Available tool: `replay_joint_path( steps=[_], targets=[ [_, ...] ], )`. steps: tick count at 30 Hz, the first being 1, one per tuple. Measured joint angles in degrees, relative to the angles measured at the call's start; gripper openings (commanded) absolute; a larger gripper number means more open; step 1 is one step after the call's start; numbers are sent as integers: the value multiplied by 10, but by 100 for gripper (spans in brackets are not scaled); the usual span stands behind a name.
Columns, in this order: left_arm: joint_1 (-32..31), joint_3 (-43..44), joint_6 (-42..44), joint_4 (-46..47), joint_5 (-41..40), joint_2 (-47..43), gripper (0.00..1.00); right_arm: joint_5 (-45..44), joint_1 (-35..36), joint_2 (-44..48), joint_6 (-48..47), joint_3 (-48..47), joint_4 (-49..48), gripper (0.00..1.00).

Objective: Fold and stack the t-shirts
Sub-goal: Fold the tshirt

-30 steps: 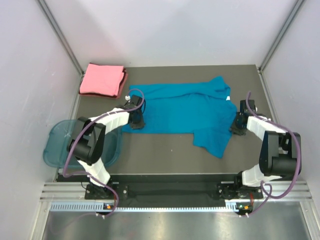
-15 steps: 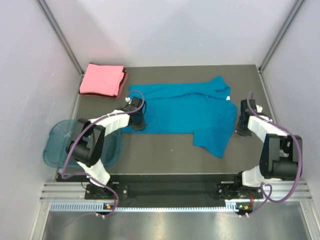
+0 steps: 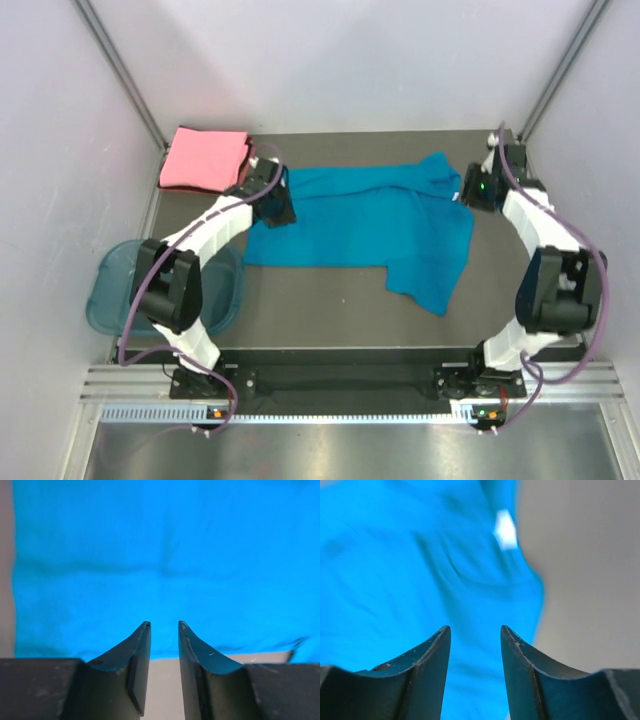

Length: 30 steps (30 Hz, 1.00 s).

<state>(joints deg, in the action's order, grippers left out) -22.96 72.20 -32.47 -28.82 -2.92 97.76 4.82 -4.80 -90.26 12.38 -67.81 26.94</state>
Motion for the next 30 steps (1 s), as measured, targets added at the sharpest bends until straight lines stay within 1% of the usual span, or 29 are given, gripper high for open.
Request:
replay_joint_path(
  steps=[3,4,7,10,13,17,21,25,30],
  targets=[
    [38,35,16,9,35,0,35,55,0,-82,-33,-109,-21,47],
    [50,40,22,10,46,0,35,70,0,-107,-44,-139,-32,51],
    [81,50,36,8,85,5,35,118,-2,-177,-73,-209,-47,54],
    [97,71,46,6,115,28,34,146,-3,-254,-90,-285,-55,54],
    [105,101,55,2,125,65,34,174,-6,-330,-100,-367,-57,56],
    [117,152,63,-10,115,127,34,210,-11,-412,-106,-462,-63,58],
    [135,203,67,-28,93,184,34,229,-14,-461,-109,-510,-82,59],
    [148,265,72,-50,77,228,35,236,-15,-484,-107,-513,-106,59],
    [150,319,76,-59,64,246,35,252,-15,-516,-83,-524,-132,54]
  ],
)
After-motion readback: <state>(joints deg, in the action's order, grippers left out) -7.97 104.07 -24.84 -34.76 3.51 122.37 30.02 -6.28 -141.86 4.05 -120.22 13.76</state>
